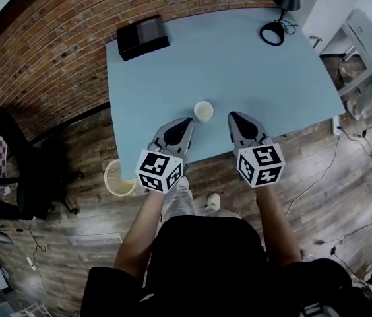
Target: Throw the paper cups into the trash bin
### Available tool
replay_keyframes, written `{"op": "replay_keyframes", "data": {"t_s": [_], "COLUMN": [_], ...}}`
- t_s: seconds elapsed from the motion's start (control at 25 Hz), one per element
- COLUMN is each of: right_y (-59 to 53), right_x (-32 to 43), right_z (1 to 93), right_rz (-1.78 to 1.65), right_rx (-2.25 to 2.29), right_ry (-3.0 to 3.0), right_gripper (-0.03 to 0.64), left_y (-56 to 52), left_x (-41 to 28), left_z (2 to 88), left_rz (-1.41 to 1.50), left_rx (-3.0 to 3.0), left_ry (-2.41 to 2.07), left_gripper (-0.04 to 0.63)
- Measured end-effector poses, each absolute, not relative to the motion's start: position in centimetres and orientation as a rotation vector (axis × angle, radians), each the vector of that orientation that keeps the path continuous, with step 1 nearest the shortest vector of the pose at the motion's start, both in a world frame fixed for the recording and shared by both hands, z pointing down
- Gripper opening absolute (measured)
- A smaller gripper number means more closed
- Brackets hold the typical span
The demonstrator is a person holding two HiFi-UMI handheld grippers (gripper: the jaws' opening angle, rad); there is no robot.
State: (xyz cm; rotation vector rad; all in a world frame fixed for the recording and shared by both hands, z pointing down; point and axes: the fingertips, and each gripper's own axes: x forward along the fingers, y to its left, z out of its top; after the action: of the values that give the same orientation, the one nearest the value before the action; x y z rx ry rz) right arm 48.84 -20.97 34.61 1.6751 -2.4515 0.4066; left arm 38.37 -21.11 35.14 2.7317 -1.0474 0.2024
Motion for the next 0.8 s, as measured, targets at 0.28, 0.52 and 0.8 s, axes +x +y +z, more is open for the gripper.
{"op": "replay_keyframes", "data": {"t_s": [0.28, 0.52, 0.8], "right_y": [-22.9, -23.7, -24.2], "right_x": [50.5, 51.8, 52.9], "right_z": [35.8, 37.7, 39.4], "right_rz": [0.459, 0.523, 0.581], "right_rx": [1.806, 1.885, 1.956], "right_ry": [-2.338, -2.250, -2.159], "right_gripper": [0.005, 0.005, 0.005], "left_y": [-24.1, -25.6, -26.7], "left_x": [40.4, 42.7, 44.4], "left_z": [38.6, 43.4, 47.3], "left_rz": [0.370, 0.586, 0.749], "left_rx": [2.786, 2.811, 2.818], "left_ry": [-0.884, -0.712, -0.572], "left_gripper": [0.009, 0.009, 0.122]}}
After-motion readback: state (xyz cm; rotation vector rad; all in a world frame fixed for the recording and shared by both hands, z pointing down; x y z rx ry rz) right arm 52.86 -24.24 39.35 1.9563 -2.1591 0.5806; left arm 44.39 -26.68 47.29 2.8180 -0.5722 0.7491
